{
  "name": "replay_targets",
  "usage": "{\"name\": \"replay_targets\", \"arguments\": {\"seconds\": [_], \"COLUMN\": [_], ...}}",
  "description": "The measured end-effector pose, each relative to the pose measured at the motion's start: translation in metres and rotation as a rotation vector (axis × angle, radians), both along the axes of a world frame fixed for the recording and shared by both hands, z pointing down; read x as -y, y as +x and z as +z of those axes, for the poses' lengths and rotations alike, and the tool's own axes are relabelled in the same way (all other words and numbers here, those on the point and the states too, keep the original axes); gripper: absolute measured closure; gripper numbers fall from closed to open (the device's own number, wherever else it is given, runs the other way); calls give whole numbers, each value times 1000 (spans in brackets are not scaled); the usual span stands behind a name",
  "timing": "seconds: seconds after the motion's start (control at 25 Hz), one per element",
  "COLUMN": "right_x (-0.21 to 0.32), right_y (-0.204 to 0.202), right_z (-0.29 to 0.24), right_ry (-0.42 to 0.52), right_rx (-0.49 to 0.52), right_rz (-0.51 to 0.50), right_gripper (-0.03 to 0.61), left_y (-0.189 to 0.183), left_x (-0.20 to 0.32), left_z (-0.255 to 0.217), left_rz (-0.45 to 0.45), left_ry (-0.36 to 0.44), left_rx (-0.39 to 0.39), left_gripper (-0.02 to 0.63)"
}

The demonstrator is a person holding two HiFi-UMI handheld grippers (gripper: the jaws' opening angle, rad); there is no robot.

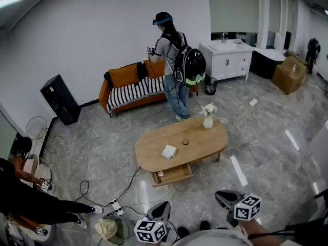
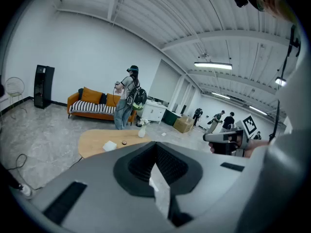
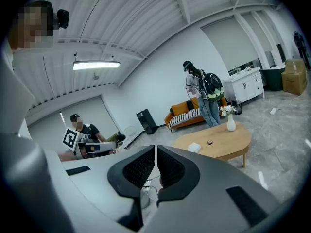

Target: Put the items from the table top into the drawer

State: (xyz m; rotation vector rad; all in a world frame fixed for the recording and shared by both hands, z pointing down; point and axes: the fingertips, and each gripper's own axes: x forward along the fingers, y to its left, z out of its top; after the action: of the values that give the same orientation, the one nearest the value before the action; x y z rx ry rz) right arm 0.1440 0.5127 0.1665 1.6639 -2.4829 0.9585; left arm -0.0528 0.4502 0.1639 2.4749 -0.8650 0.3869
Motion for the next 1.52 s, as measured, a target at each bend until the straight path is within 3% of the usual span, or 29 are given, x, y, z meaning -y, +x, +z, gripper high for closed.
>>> {"name": "replay_targets", "arguments": {"seconds": [0.76,1.52], "right_x": [0,13], "right_y": [20,57], "right_z": [6,23], "right_ry": [-16,-30], "right_rx": [30,-2], "right_rz": [-1,-101], "right_gripper": [535,535], "left_y": [15,53], "left_x": [-2,0], "left_z": [4,7], "left_rz": [-10,-72], "left_ry": [-8,11], "left_rx": [14,19], "left_gripper": [614,614]}}
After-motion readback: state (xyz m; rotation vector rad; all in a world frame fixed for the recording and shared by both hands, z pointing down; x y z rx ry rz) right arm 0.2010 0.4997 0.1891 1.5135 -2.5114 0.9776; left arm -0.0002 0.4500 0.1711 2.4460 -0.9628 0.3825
